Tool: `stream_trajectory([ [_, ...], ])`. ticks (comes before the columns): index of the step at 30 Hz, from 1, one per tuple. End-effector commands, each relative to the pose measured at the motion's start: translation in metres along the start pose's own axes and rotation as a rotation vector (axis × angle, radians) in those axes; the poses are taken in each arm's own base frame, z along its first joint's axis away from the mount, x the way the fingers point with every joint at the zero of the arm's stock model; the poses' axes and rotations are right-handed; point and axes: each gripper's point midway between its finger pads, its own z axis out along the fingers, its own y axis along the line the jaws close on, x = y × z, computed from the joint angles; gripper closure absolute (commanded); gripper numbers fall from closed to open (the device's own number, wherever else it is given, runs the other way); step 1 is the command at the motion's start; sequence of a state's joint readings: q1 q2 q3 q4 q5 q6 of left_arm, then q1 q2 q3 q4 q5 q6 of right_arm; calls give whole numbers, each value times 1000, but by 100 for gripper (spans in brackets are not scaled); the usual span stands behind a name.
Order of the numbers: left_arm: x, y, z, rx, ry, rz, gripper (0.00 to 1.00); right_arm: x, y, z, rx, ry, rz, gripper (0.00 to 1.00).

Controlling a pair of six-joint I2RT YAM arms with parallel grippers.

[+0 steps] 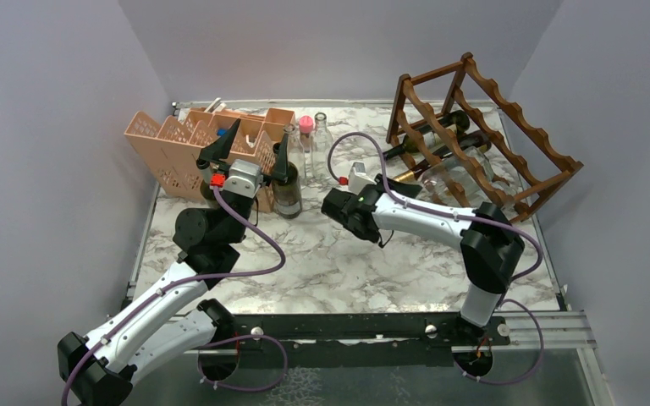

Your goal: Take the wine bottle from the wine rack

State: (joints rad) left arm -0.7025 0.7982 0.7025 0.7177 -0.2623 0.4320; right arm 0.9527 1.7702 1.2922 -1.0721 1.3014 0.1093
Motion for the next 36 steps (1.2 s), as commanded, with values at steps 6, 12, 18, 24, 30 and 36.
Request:
stream_trajectory([
  [6, -7, 7, -2, -31, -26, 1, 6, -3, 20, -50, -118, -24, 179, 99],
  [12, -5, 5, -2, -26, -22, 1, 6, -34, 5, -73, -315, -182, 374, 99],
  [18, -2, 4, -1, -23, -16, 3, 6, -73, -29, -107, -546, -450, 588, 99],
  [24, 3, 1, 0, -17, -5, 5, 6, -92, -43, -132, -675, -538, 619, 99],
  [30, 7, -1, 1, -14, 7, 14, 6, -108, -58, -153, -763, -632, 687, 99],
  [36, 9, -2, 1, -11, 10, 13, 6, -129, -59, -170, -838, -709, 734, 99],
])
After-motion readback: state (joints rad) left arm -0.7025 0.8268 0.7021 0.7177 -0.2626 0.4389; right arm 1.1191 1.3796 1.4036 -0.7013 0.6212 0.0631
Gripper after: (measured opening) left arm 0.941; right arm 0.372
